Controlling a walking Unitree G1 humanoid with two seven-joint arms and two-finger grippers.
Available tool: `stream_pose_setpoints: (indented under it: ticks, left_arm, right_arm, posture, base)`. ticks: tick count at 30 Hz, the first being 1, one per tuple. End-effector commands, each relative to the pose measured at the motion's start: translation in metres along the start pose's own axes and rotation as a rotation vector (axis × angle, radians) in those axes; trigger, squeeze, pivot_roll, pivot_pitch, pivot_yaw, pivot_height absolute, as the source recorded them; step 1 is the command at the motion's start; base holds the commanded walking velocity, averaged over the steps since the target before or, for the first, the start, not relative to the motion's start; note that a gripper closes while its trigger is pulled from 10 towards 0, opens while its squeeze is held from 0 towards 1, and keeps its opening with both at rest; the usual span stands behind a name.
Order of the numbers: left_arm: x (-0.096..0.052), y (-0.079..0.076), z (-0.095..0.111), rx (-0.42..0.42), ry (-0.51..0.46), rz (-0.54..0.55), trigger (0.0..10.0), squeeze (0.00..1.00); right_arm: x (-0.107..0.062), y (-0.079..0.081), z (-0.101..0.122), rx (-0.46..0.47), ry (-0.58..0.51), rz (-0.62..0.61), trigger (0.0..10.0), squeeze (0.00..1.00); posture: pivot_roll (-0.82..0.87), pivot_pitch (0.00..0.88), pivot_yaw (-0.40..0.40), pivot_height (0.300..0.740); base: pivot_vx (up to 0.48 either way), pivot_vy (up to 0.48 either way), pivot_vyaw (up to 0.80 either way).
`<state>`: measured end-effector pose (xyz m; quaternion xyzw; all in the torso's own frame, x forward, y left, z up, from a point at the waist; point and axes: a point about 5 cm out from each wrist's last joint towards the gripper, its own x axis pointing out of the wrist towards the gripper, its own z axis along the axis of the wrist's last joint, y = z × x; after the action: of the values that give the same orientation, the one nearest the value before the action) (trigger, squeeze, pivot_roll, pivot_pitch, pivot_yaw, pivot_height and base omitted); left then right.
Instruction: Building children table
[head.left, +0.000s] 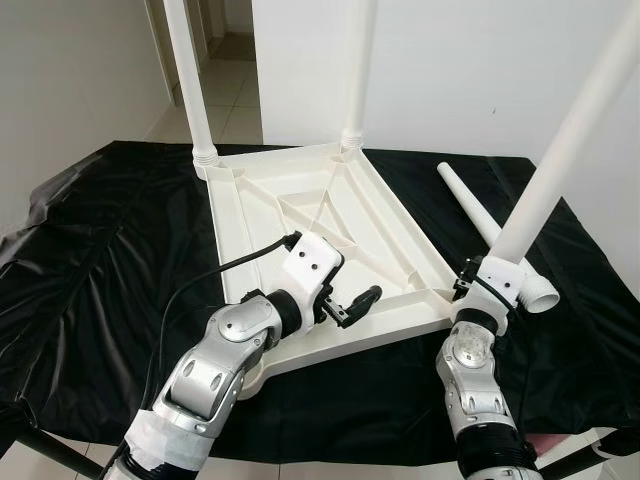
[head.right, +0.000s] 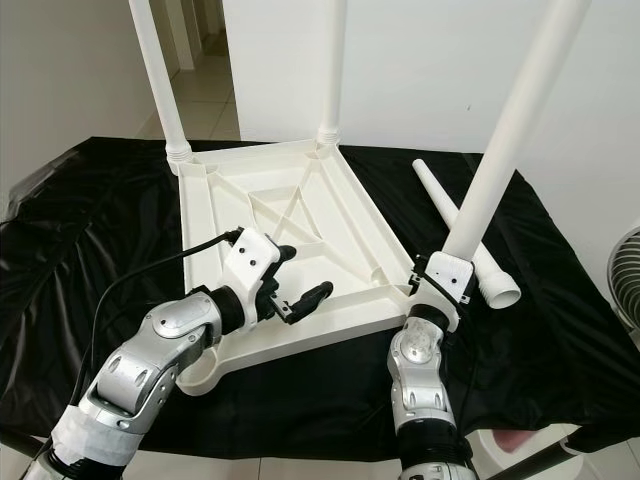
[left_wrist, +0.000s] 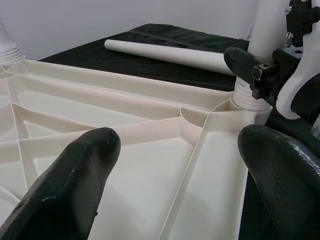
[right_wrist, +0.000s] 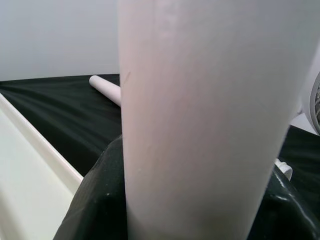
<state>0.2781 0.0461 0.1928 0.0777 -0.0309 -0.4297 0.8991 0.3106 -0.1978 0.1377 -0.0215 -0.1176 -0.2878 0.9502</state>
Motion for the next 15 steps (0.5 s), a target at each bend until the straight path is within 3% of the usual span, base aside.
stream_pose_setpoints:
  ticks: [1, 2, 14, 15]
  left_arm:
    - [0.0000, -0.0032, 0.0010, -0.002, -0.005, -0.013, 10.0, 0.00]
    - [0.0003, -0.0034, 0.0010, -0.003, -0.005, -0.014, 10.0, 0.00]
    - [0.0013, -0.0046, 0.0015, -0.005, -0.008, -0.018, 10.0, 0.00]
    - [0.0012, -0.0047, 0.0015, -0.006, -0.007, -0.017, 10.0, 0.00]
  right_arm:
    - [0.0006, -0.0112, -0.0079, -0.017, 0.024, -0.026, 10.0, 0.44]
    - [0.0016, -0.0122, -0.0065, -0.013, 0.014, -0.019, 10.0, 1.00]
    - [0.0022, -0.0075, 0.0014, 0.034, -0.035, 0.046, 10.0, 1.00]
    - [0.0028, -0.0041, 0.0014, 0.047, -0.023, 0.101, 10.0, 0.88]
  posture:
    - [-0.02, 0.016, 0.016, 0.740]
    - [-0.02, 0.015, 0.015, 0.740]
    - [-0.02, 0.014, 0.013, 0.740]
    - [-0.02, 0.017, 0.013, 0.740]
  base:
    - [0.000, 0.000, 0.00]
    - [0.000, 0.000, 0.00]
    - [0.000, 0.000, 0.00]
    - [0.000, 0.000, 0.00]
